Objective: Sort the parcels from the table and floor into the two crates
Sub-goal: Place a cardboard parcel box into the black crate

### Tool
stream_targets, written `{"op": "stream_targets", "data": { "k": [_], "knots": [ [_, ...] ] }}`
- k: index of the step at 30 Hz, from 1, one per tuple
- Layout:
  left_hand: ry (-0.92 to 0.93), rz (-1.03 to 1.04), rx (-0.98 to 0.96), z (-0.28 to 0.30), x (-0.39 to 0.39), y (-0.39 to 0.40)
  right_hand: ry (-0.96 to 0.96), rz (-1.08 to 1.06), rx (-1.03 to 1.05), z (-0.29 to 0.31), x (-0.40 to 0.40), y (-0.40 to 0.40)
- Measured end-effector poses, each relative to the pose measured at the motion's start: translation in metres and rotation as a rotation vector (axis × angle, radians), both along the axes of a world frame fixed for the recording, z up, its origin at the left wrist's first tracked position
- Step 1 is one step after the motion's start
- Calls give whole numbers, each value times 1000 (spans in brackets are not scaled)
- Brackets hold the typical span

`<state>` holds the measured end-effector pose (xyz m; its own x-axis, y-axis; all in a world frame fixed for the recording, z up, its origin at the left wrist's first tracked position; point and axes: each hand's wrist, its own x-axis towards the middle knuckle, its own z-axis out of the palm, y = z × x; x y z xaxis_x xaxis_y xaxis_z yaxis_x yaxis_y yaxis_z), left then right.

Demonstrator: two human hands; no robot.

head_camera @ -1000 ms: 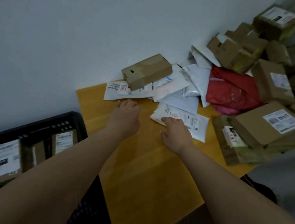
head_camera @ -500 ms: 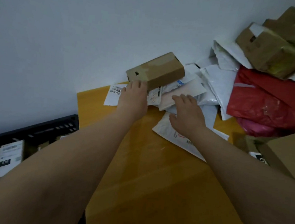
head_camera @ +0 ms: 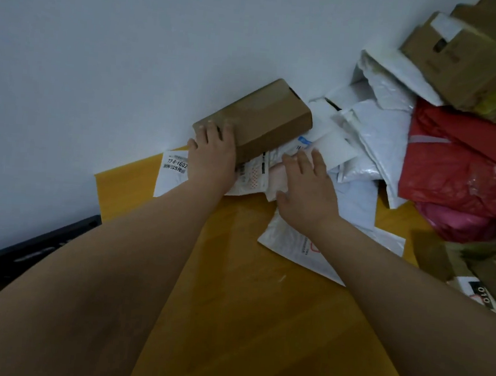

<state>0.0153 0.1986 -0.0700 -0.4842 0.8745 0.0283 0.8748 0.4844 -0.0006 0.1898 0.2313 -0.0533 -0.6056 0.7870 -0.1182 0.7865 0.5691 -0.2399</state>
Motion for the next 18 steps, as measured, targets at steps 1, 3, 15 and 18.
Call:
{"op": "stream_targets", "data": {
  "k": [1,3,15,18],
  "knots": [
    [-4,-8,6,-2,-1,1,0,-1,-8,-1,-2,-2],
    [-18,-35,40,-2,-3,1,8,-8,-16,-2,-5,-5],
    [-621,-108,559,69,-27,-81,408,-312,-292,24,0,-21],
    [-936,-45,649,92,-6,-106,642,-336,-427,41,2,-34]
  ]
}}
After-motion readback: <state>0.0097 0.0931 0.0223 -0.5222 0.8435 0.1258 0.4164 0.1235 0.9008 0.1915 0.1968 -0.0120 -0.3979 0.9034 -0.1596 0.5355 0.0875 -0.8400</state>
